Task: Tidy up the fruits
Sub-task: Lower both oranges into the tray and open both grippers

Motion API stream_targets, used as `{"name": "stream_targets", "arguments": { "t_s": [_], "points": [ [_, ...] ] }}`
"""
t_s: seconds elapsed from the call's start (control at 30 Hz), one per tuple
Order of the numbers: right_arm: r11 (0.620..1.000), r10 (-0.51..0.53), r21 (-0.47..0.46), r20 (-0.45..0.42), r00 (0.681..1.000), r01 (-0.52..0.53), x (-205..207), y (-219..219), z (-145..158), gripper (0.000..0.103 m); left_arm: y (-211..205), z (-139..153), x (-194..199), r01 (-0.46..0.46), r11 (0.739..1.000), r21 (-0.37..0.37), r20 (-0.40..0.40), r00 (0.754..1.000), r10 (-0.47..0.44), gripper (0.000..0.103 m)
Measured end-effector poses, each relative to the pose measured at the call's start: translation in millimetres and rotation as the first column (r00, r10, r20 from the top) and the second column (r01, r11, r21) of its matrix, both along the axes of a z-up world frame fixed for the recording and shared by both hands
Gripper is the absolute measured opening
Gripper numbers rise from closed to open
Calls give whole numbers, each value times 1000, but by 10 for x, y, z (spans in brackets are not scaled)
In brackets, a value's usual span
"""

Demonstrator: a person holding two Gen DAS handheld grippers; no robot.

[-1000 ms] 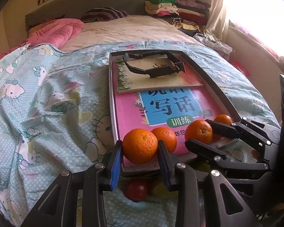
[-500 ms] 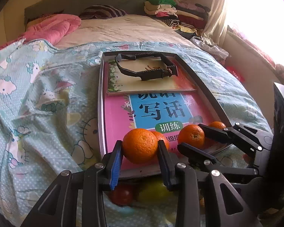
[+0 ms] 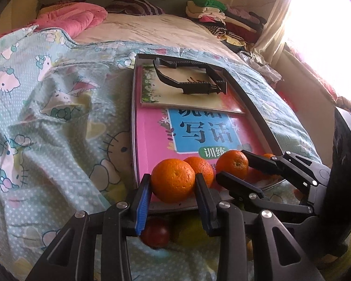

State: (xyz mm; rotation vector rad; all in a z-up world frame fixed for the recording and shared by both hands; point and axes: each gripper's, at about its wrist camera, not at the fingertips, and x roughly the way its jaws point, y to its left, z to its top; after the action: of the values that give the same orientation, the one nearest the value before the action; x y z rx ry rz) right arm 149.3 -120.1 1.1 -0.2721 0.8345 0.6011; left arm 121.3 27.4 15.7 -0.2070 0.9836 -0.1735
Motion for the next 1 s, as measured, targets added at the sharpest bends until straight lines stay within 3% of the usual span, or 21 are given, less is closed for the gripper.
{"name": "stream_targets", "arguments": {
  "t_s": [0.43, 0.63, 1.0],
  "points": [
    [1000, 0, -27, 0, 1000, 0, 11, 39, -3, 44, 20, -38, -11, 29, 999, -27, 21, 999, -28, 40],
    [1000, -2, -31, -2, 1000, 2, 19, 42, -4, 45, -19, -39, 0, 60, 998, -35, 31, 998, -59, 51],
    [999, -6, -40, 22, 1000, 7, -55, 28, 31, 48, -21, -17, -21, 66, 997, -49, 40, 997, -64, 56]
  ]
}}
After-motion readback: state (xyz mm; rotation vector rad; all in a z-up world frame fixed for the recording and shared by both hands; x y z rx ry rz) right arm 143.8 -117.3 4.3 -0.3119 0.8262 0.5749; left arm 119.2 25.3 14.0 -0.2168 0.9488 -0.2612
